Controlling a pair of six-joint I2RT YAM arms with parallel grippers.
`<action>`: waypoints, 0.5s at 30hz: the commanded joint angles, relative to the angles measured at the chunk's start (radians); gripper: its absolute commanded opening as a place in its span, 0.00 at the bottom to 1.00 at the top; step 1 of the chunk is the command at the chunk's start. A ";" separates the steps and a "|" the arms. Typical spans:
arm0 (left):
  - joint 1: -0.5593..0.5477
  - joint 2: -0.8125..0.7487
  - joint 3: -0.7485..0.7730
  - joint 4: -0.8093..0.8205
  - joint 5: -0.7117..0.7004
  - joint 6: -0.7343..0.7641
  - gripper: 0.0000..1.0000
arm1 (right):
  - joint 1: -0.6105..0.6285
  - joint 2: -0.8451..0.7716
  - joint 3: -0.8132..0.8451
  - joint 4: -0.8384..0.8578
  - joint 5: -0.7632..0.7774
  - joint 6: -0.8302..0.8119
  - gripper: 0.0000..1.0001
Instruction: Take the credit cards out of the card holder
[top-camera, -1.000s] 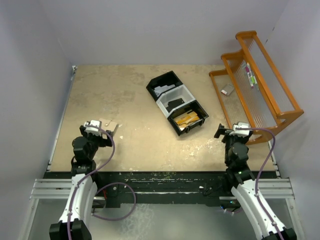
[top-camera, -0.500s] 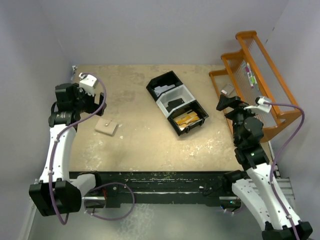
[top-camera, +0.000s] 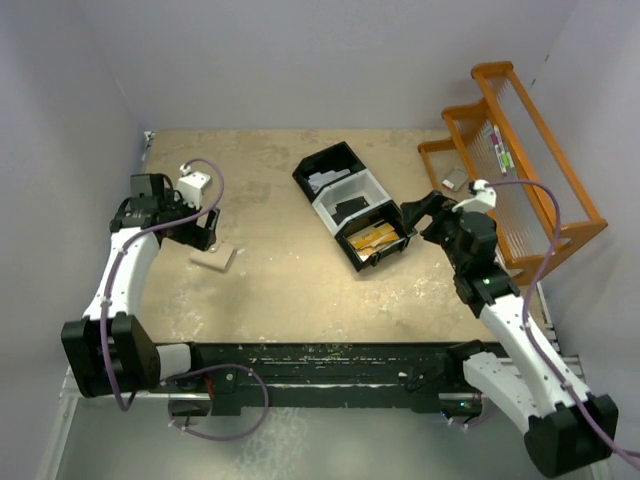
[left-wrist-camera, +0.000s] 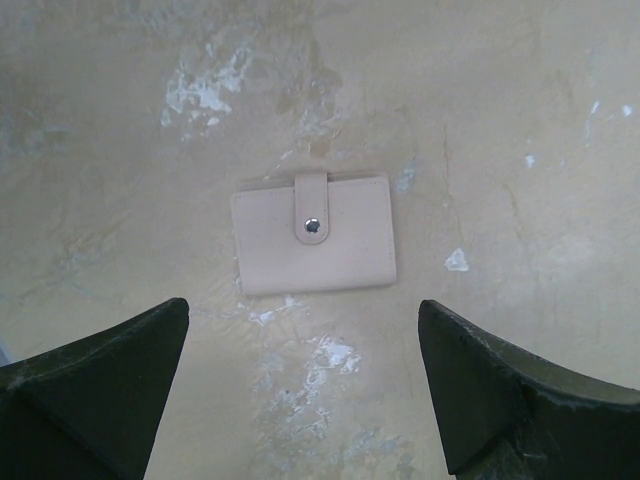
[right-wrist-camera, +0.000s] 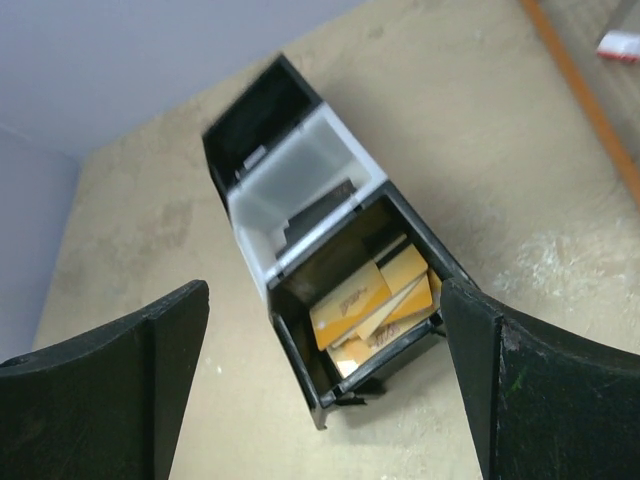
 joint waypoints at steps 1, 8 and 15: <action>-0.001 0.098 -0.010 0.021 -0.071 0.066 0.99 | 0.059 0.104 0.054 0.017 -0.049 -0.075 1.00; 0.000 0.240 0.037 0.012 -0.062 0.061 0.98 | 0.338 0.281 0.104 0.015 0.177 -0.127 1.00; 0.011 0.340 0.063 0.053 -0.137 0.054 0.89 | 0.525 0.424 0.193 0.037 0.253 -0.169 0.99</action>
